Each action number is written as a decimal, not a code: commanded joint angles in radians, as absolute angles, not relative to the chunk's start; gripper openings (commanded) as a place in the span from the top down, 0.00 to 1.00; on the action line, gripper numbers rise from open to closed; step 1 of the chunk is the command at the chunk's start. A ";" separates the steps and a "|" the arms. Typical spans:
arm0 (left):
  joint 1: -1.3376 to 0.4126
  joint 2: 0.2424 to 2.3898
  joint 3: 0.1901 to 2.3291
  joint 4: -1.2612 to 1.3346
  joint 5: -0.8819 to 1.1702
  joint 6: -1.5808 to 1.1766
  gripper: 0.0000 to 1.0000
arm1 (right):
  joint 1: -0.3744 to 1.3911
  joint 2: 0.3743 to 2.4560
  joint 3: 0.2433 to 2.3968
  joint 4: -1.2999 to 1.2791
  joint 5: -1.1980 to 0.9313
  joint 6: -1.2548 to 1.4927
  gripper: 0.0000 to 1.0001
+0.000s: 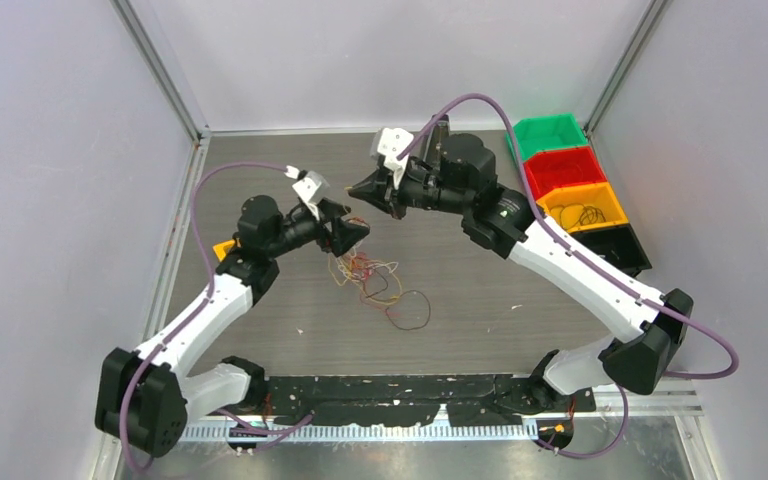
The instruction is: Untangle the cables
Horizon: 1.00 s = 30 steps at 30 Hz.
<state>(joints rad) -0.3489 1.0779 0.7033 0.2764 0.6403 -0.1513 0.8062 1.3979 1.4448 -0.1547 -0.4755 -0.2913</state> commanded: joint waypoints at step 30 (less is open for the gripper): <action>-0.249 1.066 0.478 0.110 0.573 -0.356 0.38 | 0.673 1.379 2.052 -0.010 -0.103 -0.274 0.95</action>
